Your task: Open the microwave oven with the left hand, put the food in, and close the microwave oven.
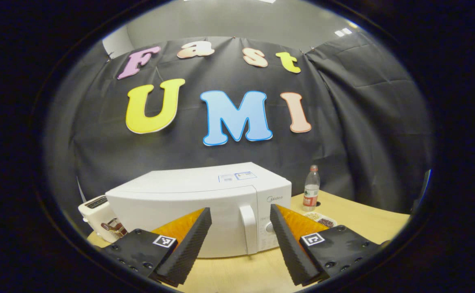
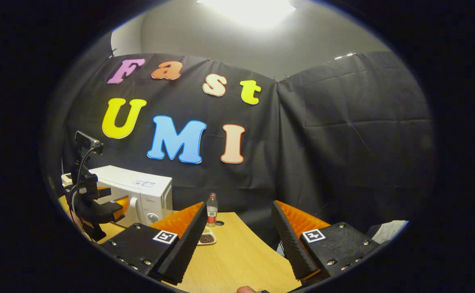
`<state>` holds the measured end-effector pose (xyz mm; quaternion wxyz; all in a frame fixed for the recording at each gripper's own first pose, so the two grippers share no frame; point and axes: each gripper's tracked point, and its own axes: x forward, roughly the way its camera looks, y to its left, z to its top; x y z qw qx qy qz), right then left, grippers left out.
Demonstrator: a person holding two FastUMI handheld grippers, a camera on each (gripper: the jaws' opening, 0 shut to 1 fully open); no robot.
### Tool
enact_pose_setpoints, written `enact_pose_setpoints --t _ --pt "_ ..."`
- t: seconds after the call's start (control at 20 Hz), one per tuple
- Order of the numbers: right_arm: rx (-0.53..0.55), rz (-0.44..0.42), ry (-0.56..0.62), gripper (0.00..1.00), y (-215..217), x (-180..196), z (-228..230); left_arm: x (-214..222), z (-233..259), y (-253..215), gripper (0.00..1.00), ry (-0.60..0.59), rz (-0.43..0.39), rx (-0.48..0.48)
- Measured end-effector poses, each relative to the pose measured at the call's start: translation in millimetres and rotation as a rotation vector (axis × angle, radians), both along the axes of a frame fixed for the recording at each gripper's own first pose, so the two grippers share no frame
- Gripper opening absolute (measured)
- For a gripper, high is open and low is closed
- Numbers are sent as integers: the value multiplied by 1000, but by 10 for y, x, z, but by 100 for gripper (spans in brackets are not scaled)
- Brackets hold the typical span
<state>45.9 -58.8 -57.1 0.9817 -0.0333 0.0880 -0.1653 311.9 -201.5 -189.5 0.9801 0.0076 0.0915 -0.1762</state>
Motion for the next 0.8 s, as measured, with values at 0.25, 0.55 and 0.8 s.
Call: enact_pose_setpoints --t 0.25,0.55,0.8 --pt "-28 -30 24 95 -46 -81 -5 214 -395 -199 93 57 -18 23" --pt "-21 -77 59 95 -190 -229 -67 385 -678 -394 78 116 -24 36" --pt "-21 -90 65 95 -289 -298 -77 458 -736 -342 40 116 20 57"
